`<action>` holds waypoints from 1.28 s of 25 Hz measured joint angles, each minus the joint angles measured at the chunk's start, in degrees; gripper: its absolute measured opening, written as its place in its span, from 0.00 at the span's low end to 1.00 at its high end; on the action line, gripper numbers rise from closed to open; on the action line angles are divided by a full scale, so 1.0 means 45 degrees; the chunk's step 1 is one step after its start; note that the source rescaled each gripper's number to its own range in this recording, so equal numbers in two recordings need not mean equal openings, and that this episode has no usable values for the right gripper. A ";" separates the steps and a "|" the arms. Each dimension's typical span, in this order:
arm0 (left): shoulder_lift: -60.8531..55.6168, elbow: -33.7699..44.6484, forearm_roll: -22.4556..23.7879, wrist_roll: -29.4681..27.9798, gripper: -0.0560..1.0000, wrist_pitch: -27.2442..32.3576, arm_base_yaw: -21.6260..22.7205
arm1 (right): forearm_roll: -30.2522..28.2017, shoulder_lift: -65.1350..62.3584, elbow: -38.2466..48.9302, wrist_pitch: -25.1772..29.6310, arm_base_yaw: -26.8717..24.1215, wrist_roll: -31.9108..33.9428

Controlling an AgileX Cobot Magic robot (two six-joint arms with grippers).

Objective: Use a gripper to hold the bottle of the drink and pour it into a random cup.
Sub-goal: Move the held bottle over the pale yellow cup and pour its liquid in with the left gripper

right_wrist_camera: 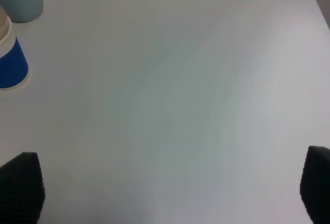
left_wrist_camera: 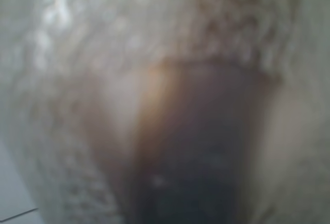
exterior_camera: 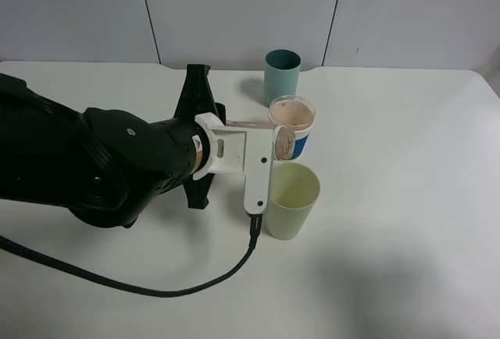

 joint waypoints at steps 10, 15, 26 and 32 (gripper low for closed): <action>0.0000 0.0000 0.0135 -0.0622 0.10 0.0100 -0.0260 | 0.0000 0.0000 0.0000 0.0000 0.0000 0.0000; 0.0000 0.0000 0.0700 -0.1327 0.10 0.0252 -0.0728 | 0.0000 0.0000 0.0000 0.0000 0.0000 0.0000; -0.0011 0.0829 0.1709 -0.2352 0.10 0.0777 -0.0757 | 0.0000 0.0000 0.0000 0.0000 0.0000 0.0000; -0.0011 0.0885 0.2026 -0.2625 0.10 0.0965 -0.0757 | 0.0000 0.0000 0.0000 0.0000 0.0000 0.0000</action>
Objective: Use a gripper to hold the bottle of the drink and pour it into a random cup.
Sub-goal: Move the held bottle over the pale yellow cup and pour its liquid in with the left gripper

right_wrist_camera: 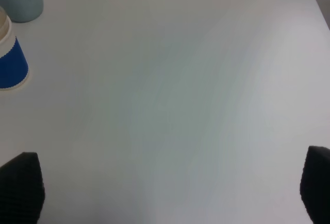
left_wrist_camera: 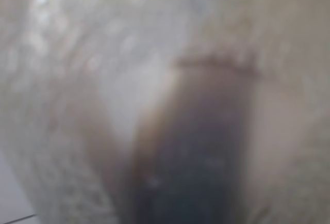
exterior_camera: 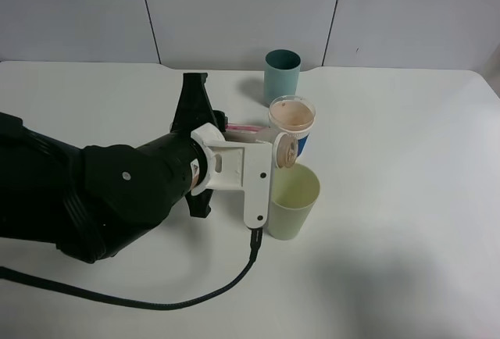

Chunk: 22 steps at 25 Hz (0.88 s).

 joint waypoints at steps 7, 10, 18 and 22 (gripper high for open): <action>0.0000 0.0000 0.0040 -0.0042 0.10 0.0372 0.0000 | 0.0000 0.0000 0.0000 0.0000 0.0000 0.0000; 0.0070 0.0000 0.0051 -0.0042 0.10 0.0374 0.0000 | 0.0000 0.0000 0.0000 0.0000 0.0000 0.0000; 0.0385 0.0190 0.0081 0.0168 0.10 0.0415 -0.0273 | 0.0000 0.0000 0.0000 0.0000 0.0000 0.0000; 0.0399 0.0190 0.0081 0.0404 0.10 0.0561 -0.0273 | 0.0000 0.0000 0.0000 0.0000 0.0000 0.0000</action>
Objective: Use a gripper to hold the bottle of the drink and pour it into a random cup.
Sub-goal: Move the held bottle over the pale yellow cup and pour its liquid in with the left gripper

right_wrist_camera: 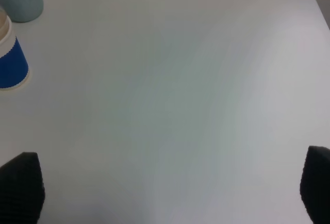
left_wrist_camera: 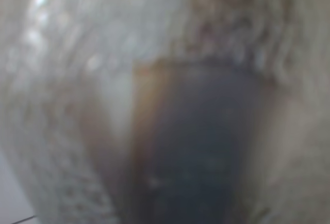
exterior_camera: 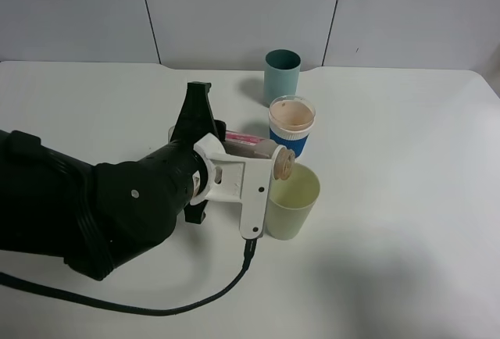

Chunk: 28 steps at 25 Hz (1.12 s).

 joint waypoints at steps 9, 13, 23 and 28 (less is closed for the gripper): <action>0.0000 0.0238 0.0001 0.0233 0.10 0.0602 0.0000 | 0.0000 0.0000 0.0000 0.0000 0.0000 0.0000; 0.0000 0.0238 0.0001 0.0233 0.10 0.0602 0.0000 | 0.0000 0.0000 0.0000 0.0000 0.0000 0.0000; 0.0000 0.0238 0.0001 0.0393 0.10 0.0936 0.0000 | 0.0000 0.0000 0.0000 0.0000 0.0000 0.0000; 0.0000 0.0238 0.0001 0.0441 0.10 0.1332 0.0000 | 0.0000 0.0000 0.0000 0.0000 0.0000 0.0000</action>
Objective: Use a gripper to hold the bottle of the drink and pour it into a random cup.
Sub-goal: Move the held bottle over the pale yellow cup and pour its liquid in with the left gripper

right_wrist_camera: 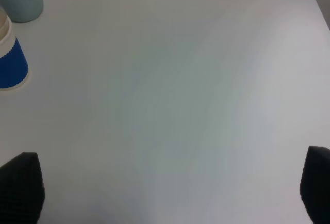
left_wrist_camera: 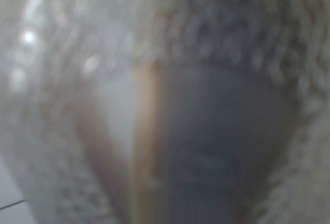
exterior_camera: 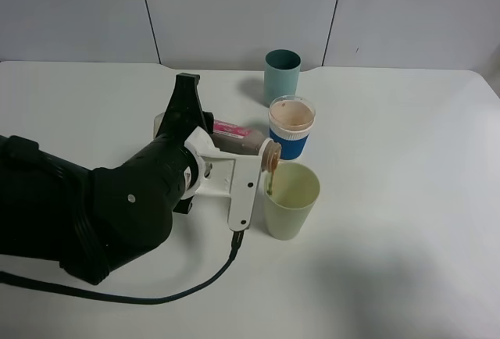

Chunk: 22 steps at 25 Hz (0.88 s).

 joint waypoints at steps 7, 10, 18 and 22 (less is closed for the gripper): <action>0.0000 0.0000 0.0000 0.0000 0.10 0.0249 -0.0305 | 0.0000 0.0000 0.0000 0.0000 0.0000 0.0000; 0.0000 0.0000 0.0000 -0.0012 0.10 0.0257 -0.0344 | 0.0000 0.0000 0.0000 0.0000 0.0000 0.0000; 0.0000 0.0000 0.0000 -0.0060 0.10 0.0613 -0.0344 | 0.0000 0.0000 0.0000 0.0000 0.0000 0.0000; 0.0000 0.0000 0.0000 -0.0060 0.10 0.0682 -0.0344 | 0.0000 0.0000 0.0000 0.0000 0.0000 0.0000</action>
